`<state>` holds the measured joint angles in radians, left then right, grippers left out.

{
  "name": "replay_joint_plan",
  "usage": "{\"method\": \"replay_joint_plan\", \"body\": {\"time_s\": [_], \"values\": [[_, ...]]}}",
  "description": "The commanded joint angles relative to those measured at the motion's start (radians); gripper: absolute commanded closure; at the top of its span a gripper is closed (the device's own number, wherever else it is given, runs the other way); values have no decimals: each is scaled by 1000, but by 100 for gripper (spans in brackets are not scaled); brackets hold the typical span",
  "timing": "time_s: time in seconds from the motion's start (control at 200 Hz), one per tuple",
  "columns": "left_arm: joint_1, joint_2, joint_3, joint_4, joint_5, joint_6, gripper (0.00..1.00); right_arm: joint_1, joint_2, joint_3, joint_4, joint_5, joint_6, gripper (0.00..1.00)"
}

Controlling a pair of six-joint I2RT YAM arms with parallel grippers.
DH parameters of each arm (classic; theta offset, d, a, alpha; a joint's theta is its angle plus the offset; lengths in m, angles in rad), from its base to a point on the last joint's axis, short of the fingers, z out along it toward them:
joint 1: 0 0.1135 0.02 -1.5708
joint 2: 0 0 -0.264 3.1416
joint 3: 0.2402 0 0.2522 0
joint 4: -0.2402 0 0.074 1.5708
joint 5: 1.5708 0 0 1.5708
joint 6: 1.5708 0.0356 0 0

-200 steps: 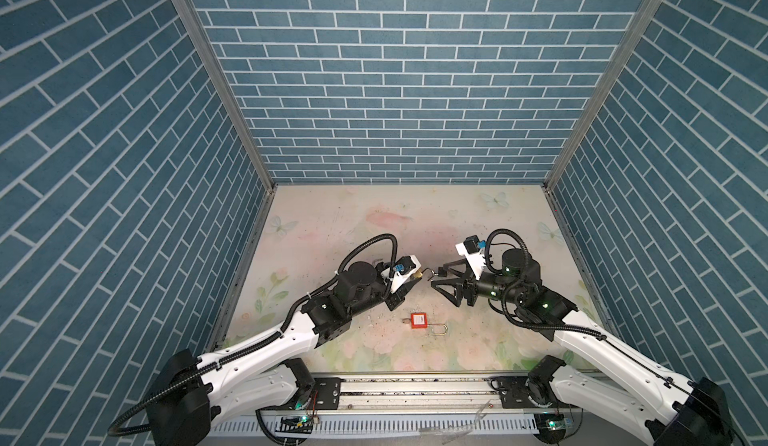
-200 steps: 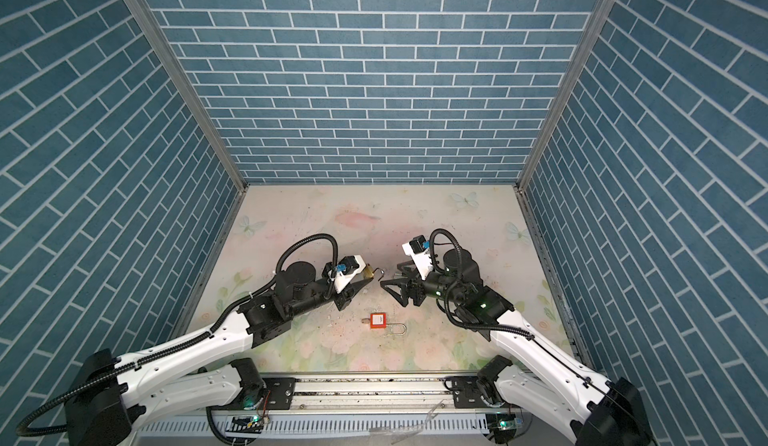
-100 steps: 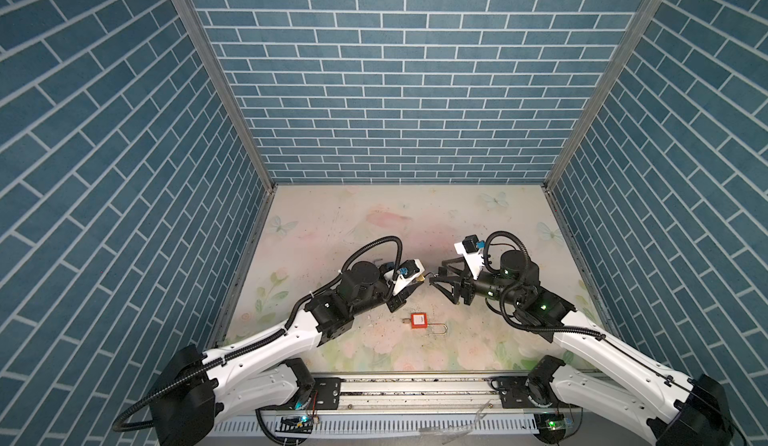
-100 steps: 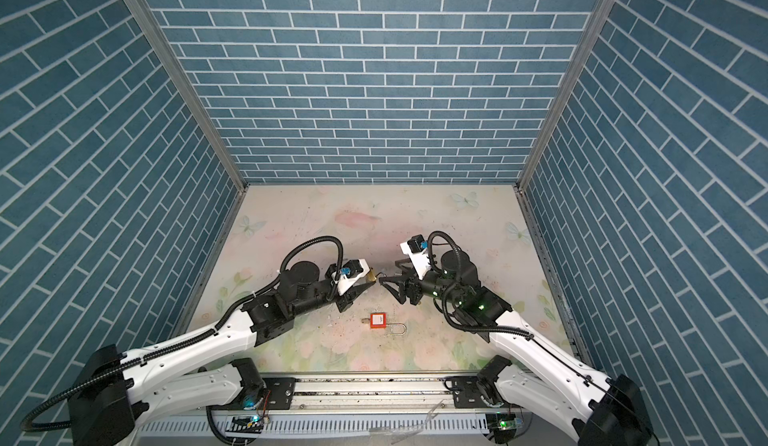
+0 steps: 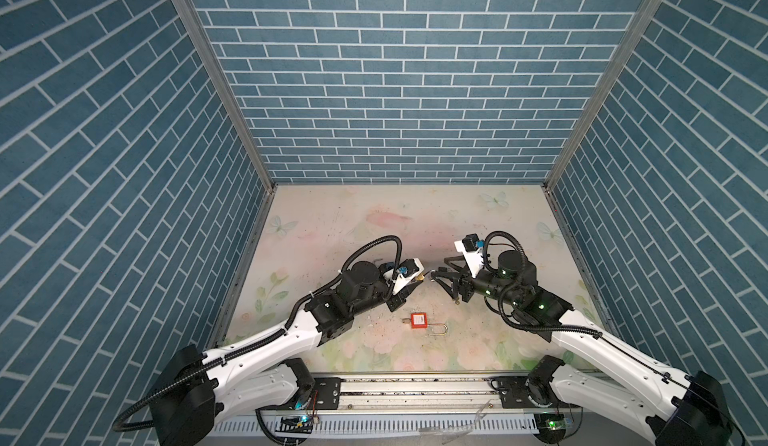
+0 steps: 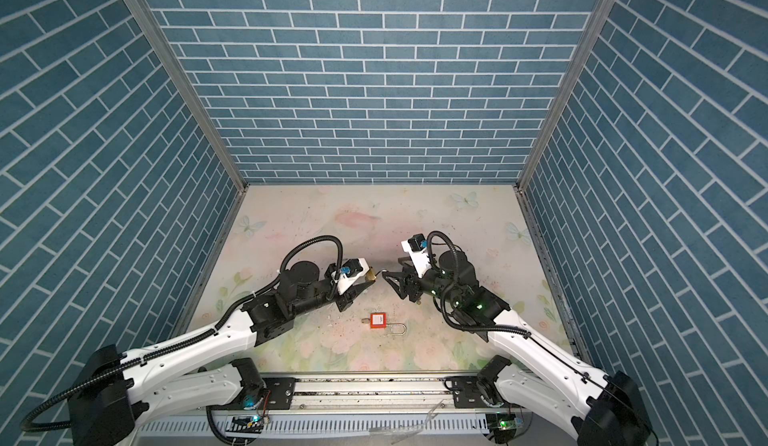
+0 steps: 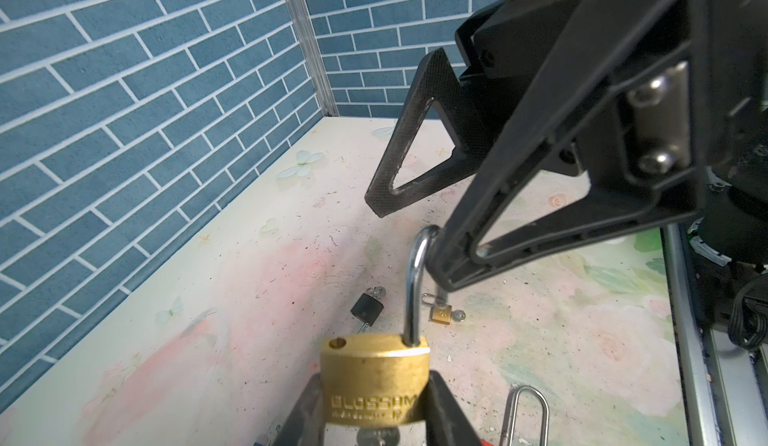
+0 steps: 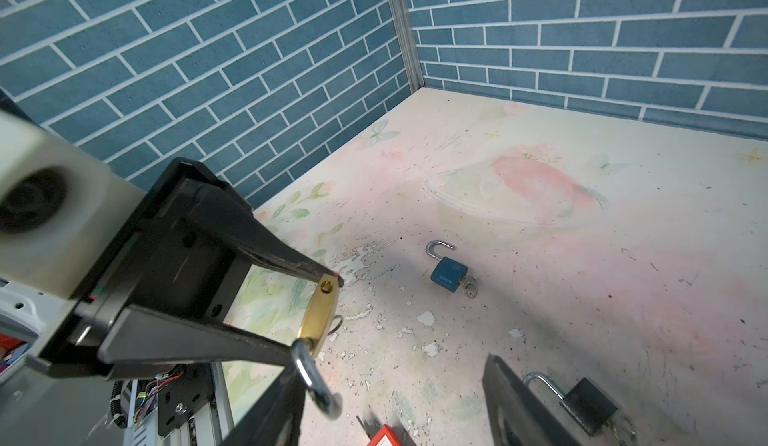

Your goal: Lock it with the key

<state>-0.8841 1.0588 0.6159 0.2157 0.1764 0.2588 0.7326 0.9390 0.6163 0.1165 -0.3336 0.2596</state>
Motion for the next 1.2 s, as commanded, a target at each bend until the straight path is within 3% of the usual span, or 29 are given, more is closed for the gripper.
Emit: {"method": "replay_joint_plan", "body": {"time_s": [0.0, 0.475, 0.735, 0.945, 1.195], "values": [[-4, -11, 8, 39, 24, 9, 100, 1, 14, -5, 39, 52, -35, 33], [-13, 18, 30, -23, 26, 58, 100, -1, -1, 25, 45, 99, 15, 26], [-14, 10, 43, -49, -18, 76, 100, 0, -23, 117, -125, 201, 85, 26], [-15, 24, 75, -133, 30, 127, 100, -1, 8, 169, -205, 11, 121, 36], [-39, 38, 99, -207, -20, 213, 100, -1, 66, 231, -333, -154, 155, 43]]}}
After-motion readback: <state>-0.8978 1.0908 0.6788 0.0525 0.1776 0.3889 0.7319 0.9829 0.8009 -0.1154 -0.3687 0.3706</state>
